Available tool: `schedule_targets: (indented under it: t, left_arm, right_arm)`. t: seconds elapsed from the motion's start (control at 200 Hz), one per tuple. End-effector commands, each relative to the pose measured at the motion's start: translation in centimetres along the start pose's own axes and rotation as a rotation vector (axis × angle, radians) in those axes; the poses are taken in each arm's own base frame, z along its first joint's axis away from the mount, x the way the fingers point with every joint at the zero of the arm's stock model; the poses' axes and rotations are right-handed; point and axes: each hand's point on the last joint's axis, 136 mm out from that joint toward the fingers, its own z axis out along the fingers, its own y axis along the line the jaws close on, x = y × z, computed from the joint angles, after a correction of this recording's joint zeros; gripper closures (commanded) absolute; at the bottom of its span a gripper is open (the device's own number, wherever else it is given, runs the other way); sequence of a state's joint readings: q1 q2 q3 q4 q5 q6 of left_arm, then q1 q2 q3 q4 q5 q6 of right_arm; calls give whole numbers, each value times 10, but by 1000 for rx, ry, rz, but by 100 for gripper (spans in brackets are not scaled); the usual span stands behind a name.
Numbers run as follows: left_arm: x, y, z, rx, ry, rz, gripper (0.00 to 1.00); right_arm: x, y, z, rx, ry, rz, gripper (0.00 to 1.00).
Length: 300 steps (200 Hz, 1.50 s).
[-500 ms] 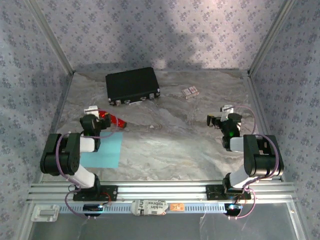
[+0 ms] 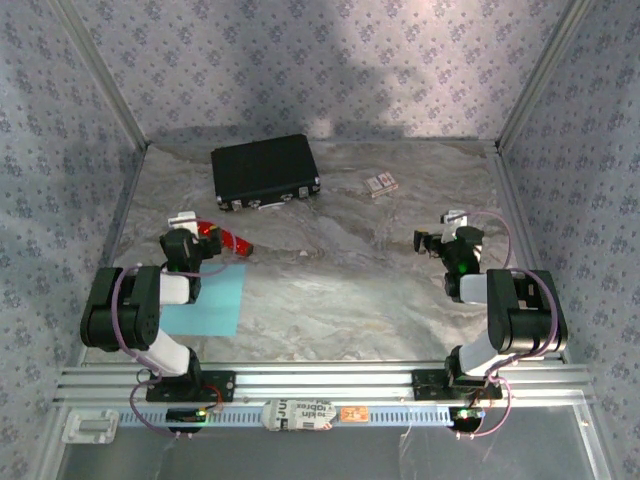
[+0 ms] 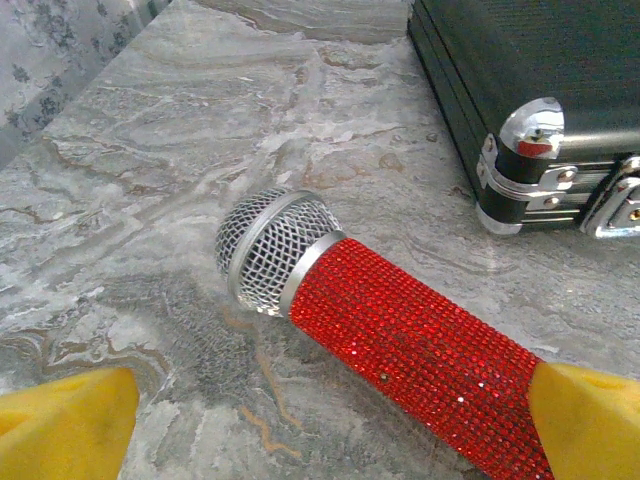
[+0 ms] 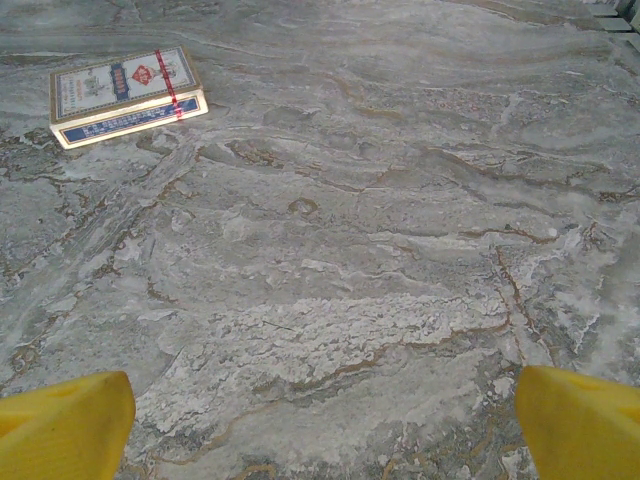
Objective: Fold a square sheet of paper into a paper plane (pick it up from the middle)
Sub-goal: Move the square sheet of paper to the center of the table.
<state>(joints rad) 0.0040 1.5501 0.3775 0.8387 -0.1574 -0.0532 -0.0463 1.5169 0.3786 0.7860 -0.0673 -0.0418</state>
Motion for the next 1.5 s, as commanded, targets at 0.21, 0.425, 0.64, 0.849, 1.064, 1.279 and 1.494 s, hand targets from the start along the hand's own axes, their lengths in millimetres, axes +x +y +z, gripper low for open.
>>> schedule_targets:
  t: [0.21,0.425,0.64,0.849,1.064,1.279,1.494]
  left_arm:
    - [-16,-16,1,90,-32,27,0]
    - [-17,-18,-7,102,-73,31,0]
    - [-28,-15,-18,91,-93,25,0]
    - [-38,1,-29,12,-5,-55,0]
    - [-62,-2,-51,20,133,-214,0]
    - [-51,-28,-73,175,273,-321,0]
    - [-29,-19,-81,135,361,-406,0]
  right_arm:
    - [-7,-6,2,32,-10,7,1]
    - [-9,-7,1,45,-15,-1,1]
    - [-13,5,-2,-12,-16,-36,1]
    - [-29,4,-11,-7,69,5,1]
    - [-49,11,-41,-41,227,272,1]
    - [-45,70,-49,-398,369,535,1]
    - [-40,103,-60,-418,405,508,1]
